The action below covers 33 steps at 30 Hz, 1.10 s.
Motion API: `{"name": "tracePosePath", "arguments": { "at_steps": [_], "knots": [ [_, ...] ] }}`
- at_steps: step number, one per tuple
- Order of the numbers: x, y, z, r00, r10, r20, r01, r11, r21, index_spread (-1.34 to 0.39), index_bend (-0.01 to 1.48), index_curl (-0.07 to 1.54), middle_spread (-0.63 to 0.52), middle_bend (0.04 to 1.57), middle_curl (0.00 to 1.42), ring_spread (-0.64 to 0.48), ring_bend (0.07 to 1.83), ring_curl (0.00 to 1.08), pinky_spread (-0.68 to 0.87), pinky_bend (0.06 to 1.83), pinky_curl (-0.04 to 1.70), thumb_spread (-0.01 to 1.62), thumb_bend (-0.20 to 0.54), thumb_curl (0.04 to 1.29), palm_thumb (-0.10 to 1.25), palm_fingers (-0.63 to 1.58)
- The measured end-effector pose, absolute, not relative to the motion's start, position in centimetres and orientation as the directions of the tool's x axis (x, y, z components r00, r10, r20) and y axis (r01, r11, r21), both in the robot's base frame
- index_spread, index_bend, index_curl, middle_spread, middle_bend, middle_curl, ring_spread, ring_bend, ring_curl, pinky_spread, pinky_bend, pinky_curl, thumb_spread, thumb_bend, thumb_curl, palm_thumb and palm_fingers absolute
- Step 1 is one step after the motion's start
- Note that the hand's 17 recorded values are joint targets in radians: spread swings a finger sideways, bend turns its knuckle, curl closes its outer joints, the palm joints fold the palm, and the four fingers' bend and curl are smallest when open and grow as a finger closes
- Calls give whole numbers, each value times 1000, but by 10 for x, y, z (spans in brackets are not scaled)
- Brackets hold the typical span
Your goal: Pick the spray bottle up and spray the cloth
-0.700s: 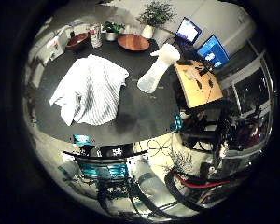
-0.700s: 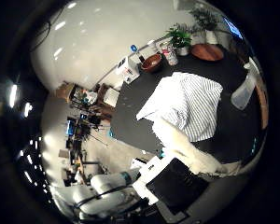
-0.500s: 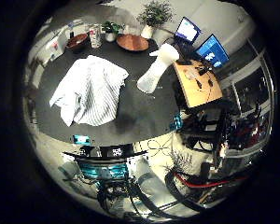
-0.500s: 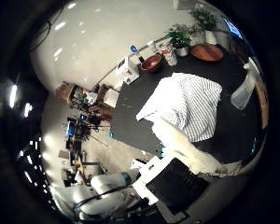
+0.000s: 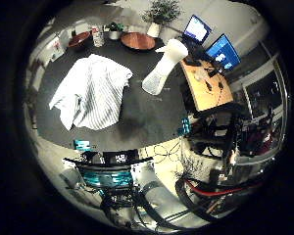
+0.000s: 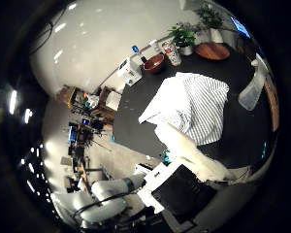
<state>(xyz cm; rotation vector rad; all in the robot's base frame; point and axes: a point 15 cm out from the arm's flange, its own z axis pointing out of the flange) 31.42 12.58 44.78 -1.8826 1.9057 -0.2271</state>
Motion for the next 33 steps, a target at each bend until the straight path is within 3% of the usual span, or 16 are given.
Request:
{"name": "tracePosePath", "arguments": {
  "at_steps": [20, 28, 33],
  "knots": [
    [300, 22, 552, -65, -989, -135, -763, 137, -631, -190, 164, 293, 138, 216, 341, 309, 427, 211, 676, 1004, 95, 1017, -28, 436, 543, 287],
    [283, -53, 548, -224, -972, -70, -721, 213, -659, -190, 161, 284, 135, 216, 338, 298, 461, 211, 662, 1037, 100, 1022, -32, 411, 490, 269],
    [283, -86, 527, -294, -950, -104, -675, 284, -682, -187, 163, 281, 143, 218, 339, 294, 477, 209, 658, 1053, 101, 1021, -28, 406, 482, 259]
  ]
}}
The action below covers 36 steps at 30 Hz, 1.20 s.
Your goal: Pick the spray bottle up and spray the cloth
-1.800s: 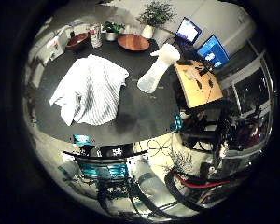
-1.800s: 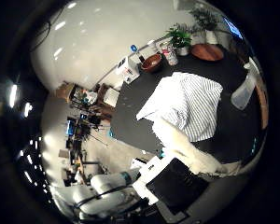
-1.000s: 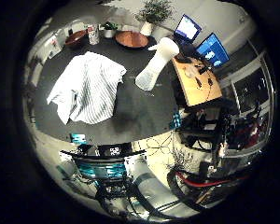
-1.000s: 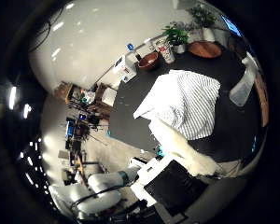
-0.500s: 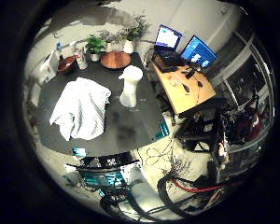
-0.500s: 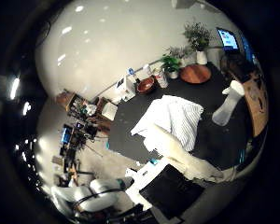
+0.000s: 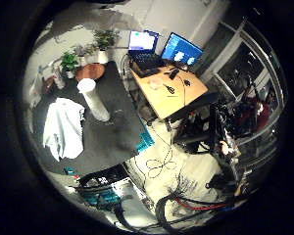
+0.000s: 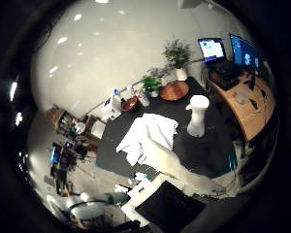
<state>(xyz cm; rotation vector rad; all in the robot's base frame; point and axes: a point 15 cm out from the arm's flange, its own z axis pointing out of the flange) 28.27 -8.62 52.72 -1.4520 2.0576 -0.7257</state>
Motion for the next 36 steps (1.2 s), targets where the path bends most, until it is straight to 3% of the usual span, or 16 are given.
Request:
{"name": "tracePosePath", "arguments": {
  "at_steps": [9, 20, 25, 36],
  "knots": [
    [302, -120, 483, -338, -920, -200, -613, 376, -695, -161, 158, 281, 179, 207, 334, 305, 499, 206, 654, 1108, 105, 1032, -31, 395, 459, 229],
    [341, -105, 407, -194, -873, -448, -604, 466, -647, -76, 154, 272, 237, 207, 336, 350, 510, 209, 642, 1212, 126, 1053, -29, 361, 363, 155],
    [334, -127, 365, -250, -854, -456, -617, 504, -604, -69, 160, 275, 239, 210, 338, 354, 517, 210, 639, 1227, 125, 1053, -30, 351, 342, 146],
    [330, -181, 330, -342, -807, -481, -558, 587, -587, -64, 160, 279, 253, 217, 341, 352, 534, 213, 636, 1240, 121, 1055, -27, 346, 334, 139]
  ]
}}
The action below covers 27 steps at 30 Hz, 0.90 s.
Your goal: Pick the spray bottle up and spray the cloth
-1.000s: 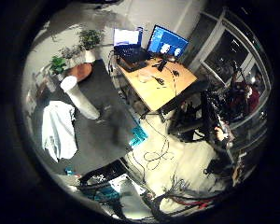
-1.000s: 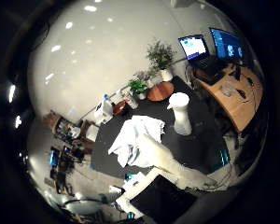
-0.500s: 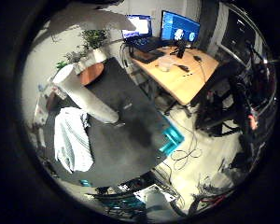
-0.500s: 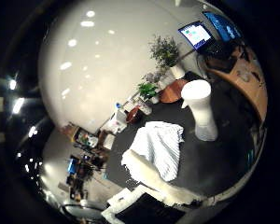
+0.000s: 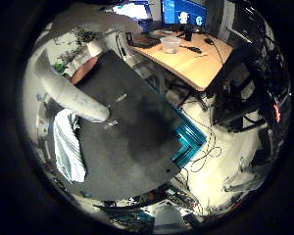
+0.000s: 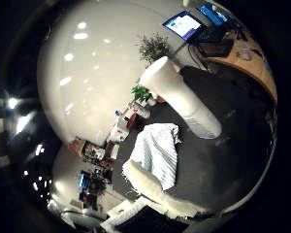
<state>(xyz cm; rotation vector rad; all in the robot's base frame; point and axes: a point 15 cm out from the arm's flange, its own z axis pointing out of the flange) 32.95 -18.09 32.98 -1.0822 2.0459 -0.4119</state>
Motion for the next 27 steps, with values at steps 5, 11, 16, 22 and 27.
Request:
{"name": "tracePosePath", "arguments": {
  "at_steps": [5, 11, 16, 22, 27],
  "knots": [
    [334, -215, 308, -384, -759, -526, -530, 647, -548, -57, 157, 278, 253, 217, 341, 350, 541, 216, 635, 1244, 118, 1059, -26, 342, 328, 136],
    [354, -230, 297, -368, -728, -579, -524, 677, -518, -45, 157, 277, 252, 217, 339, 350, 548, 219, 634, 1254, 119, 1057, -28, 335, 303, 126],
    [381, -218, 301, -286, -726, -625, -536, 662, -524, -43, 158, 276, 257, 217, 338, 350, 555, 218, 632, 1262, 119, 1062, -26, 330, 295, 121],
    [400, -185, 301, -203, -728, -654, -588, 625, -513, -35, 162, 279, 262, 224, 338, 360, 550, 214, 626, 1257, 116, 1066, -28, 328, 283, 108],
    [421, -145, 308, -125, -731, -670, -630, 581, -516, -35, 161, 280, 259, 222, 338, 360, 547, 214, 623, 1249, 113, 1067, -26, 330, 281, 102]
  ]
}}
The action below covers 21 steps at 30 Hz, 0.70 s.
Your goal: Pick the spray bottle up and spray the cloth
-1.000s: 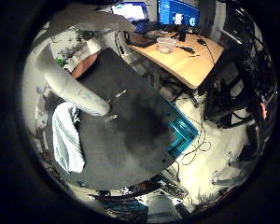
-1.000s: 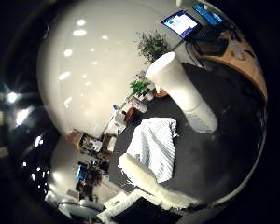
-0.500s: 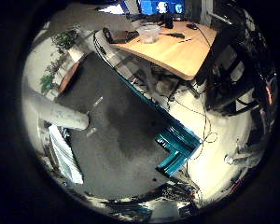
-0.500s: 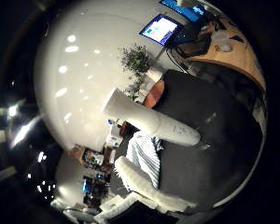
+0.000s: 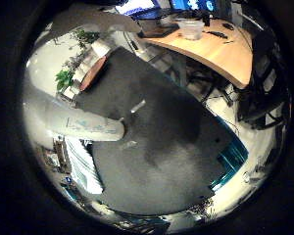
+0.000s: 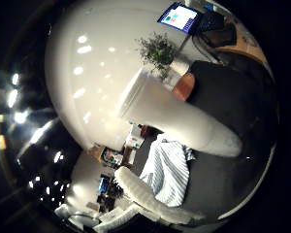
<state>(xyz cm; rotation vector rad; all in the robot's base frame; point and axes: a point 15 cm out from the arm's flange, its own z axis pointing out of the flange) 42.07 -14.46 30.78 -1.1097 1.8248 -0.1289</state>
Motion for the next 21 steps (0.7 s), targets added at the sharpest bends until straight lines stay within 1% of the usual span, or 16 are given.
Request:
{"name": "tracePosePath", "arguments": {
  "at_steps": [6, 11, 12, 14, 15, 16, 17, 18, 19, 20, 21],
  "knots": [
    [433, -117, 302, -85, -734, -674, -667, 544, -508, -34, 160, 282, 258, 220, 337, 358, 540, 214, 622, 1242, 110, 1067, -26, 331, 280, 101],
    [439, -119, 290, -108, -735, -670, -671, 551, -496, -40, 160, 281, 255, 221, 338, 347, 553, 218, 616, 1233, 109, 1063, -27, 330, 277, 125],
    [441, -121, 289, -114, -735, -669, -667, 556, -497, -48, 158, 278, 247, 226, 338, 338, 567, 218, 616, 1236, 107, 1062, -27, 330, 277, 153],
    [445, -126, 285, -125, -731, -671, -656, 568, -497, -97, 168, 279, 194, 274, 350, 274, 670, 237, 575, 1224, 92, 1068, -8, 340, 332, 336],
    [446, -128, 284, -133, -726, -675, -648, 579, -495, -128, 150, 268, 144, 302, 355, 196, 754, 249, 542, 1211, 76, 1078, -5, 345, 363, 430],
    [448, -133, 283, -144, -721, -678, -636, 593, -494, -222, 142, 251, -11, 417, 387, -22, 943, 287, 369, 1188, 42, 1093, 3, 359, 432, 687],
    [449, -138, 282, -159, -714, -681, -621, 609, -494, -310, 133, 232, -142, 529, 421, -173, 1052, 315, 141, 1206, 28, 1108, 3, 370, 475, 914],
    [451, -142, 282, -171, -710, -684, -609, 622, -493, -371, 153, 234, -227, 629, 459, -257, 1102, 344, -60, 1208, 36, 1121, 8, 379, 515, 1094],
    [453, -147, 281, -182, -705, -686, -598, 633, -492, -439, 195, 262, -294, 743, 505, -303, 1141, 380, -254, 1168, 46, 1127, 11, 392, 564, 1208],
    [457, -150, 282, -187, -702, -688, -590, 640, -492, -463, 251, 291, -307, 802, 528, -302, 1156, 396, -338, 1158, 60, 1127, 24, 406, 609, 1337],
    [459, -153, 282, -190, -699, -690, -586, 644, -491, -510, 339, 335, -327, 887, 558, -312, 1169, 415, -457, 1164, 95, 1129, 23, 422, 662, 1368]
  ]
}}
